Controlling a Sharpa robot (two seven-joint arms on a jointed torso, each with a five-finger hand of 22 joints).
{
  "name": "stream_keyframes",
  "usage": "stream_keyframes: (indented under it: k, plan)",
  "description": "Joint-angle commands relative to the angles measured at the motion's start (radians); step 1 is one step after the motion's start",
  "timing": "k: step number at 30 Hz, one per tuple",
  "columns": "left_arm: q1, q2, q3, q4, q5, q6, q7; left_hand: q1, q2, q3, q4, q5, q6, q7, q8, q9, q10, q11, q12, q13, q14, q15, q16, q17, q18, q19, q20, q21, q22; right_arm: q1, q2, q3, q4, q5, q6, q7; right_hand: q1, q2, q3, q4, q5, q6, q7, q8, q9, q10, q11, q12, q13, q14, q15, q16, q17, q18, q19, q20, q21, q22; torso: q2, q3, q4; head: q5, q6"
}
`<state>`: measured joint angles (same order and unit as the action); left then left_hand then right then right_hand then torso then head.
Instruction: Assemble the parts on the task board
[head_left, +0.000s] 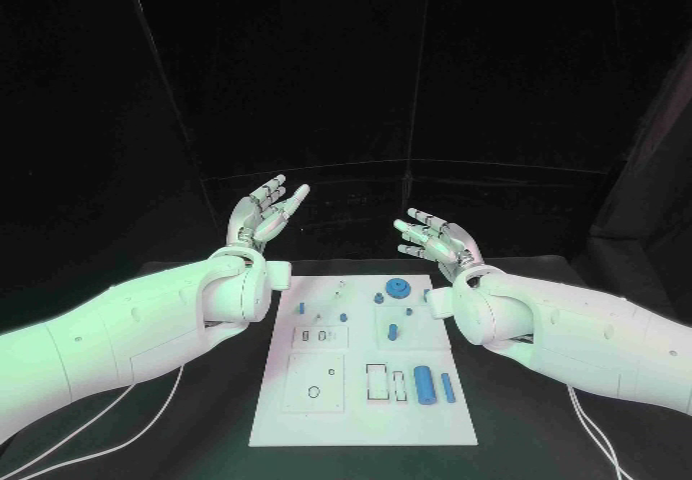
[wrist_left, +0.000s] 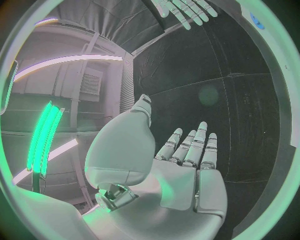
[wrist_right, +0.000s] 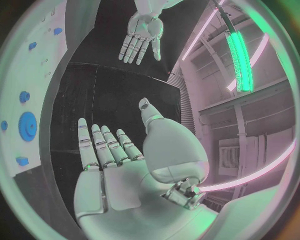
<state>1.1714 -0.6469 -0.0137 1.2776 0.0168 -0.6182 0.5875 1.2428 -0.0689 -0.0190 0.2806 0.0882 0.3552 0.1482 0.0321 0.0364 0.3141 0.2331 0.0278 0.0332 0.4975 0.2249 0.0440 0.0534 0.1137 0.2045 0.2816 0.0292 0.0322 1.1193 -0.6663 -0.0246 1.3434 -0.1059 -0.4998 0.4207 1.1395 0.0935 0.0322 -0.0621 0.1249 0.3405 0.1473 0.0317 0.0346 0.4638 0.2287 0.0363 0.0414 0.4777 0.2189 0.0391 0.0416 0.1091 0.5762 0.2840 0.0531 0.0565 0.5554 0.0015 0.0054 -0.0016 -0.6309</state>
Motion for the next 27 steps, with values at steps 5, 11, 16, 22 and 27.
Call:
stream_keyframes:
  k: [5, 11, 16, 22, 27]
  plan:
    - [0.006, 0.006, 0.0, -0.012, 0.001, 0.079, 0.068, 0.037, 0.007, 0.0, 0.008, 0.004, 0.014, 0.123, 0.006, 0.002, 0.015, 0.007, 0.007, 0.002, 0.021, 0.007, 0.008, 0.003, 0.016, 0.006, 0.012, 0.007, 0.003, 0.02, 0.028, -0.005, -0.058, -0.117, 0.238, -0.076, 0.183, 0.025, 0.066, -0.148, 0.015, 0.318, 0.115, 0.051, 0.029, 0.415, -0.011, 0.065, 0.027, 0.424, -0.033, 0.079, 0.026, 0.064, 0.232, 0.001, 0.078, 0.033, 0.0, 0.0001, 0.0002, 0.0, 0.0]
    - [0.006, -0.028, -0.001, 0.006, 0.013, 0.118, 0.048, 0.054, 0.02, 0.0, 0.003, 0.003, 0.032, 0.135, 0.009, 0.004, 0.04, 0.018, 0.01, 0.005, 0.064, 0.015, 0.016, 0.009, 0.01, 0.035, 0.012, 0.02, 0.009, 0.026, 0.01, -0.004, -0.107, -0.383, 0.175, -0.025, 0.184, 0.02, 0.106, -0.205, 0.019, 0.56, 0.082, 0.075, 0.036, 0.552, -0.052, 0.079, 0.02, 0.578, -0.084, 0.105, 0.024, 0.075, 0.349, -0.037, 0.141, 0.052, 0.026, -0.0052, -0.0025, -0.004, -0.012]
    - [0.006, -0.05, -0.001, 0.033, 0.013, 0.137, 0.053, 0.084, 0.045, -0.002, -0.015, 0.002, 0.09, 0.141, 0.017, 0.01, 0.114, 0.026, 0.018, 0.01, 0.183, 0.018, 0.037, 0.023, 0.006, 0.103, 0.011, 0.048, 0.022, 0.04, 0.001, -0.004, -0.105, -0.511, 0.157, -0.037, 0.164, 0.009, 0.142, -0.226, 0.02, 0.618, 0.073, 0.063, 0.031, 0.615, -0.066, 0.057, 0.019, 0.642, -0.104, 0.092, 0.022, 0.073, 0.39, -0.061, 0.169, 0.058, 0.047, -0.0046, -0.0021, -0.002, -0.008]
    - [0.006, -0.083, -0.001, 0.071, -0.013, 0.167, 0.045, 0.107, 0.071, -0.016, -0.05, 0.001, 0.208, 0.141, 0.031, 0.018, 0.254, 0.024, 0.028, 0.018, 0.284, 0.004, 0.064, 0.031, 0.017, 0.239, 0.01, 0.1, 0.045, 0.061, -0.004, -0.004, -0.107, -0.622, 0.15, -0.07, 0.161, -0.008, 0.171, -0.227, 0.033, 0.664, 0.063, 0.059, 0.033, 0.666, -0.083, 0.046, 0.021, 0.699, -0.121, 0.09, 0.026, 0.075, 0.424, -0.08, 0.197, 0.068, 0.071, -0.0037, 0.0034, -0.002, -0.001]
    - [0.006, -0.118, -0.001, 0.114, -0.034, 0.186, 0.036, 0.123, 0.088, -0.026, -0.084, 0.001, 0.323, 0.133, 0.044, 0.024, 0.364, 0.012, 0.034, 0.024, 0.332, -0.01, 0.072, 0.03, 0.031, 0.344, 0.009, 0.139, 0.058, 0.088, -0.006, -0.004, -0.111, -0.72, 0.159, -0.117, 0.162, -0.029, 0.195, -0.225, 0.043, 0.697, 0.05, 0.056, 0.033, 0.711, -0.098, 0.034, 0.021, 0.76, -0.144, 0.092, 0.032, 0.071, 0.473, -0.11, 0.254, 0.096, 0.097, -0.0033, 0.009, -0.004, 0.007]
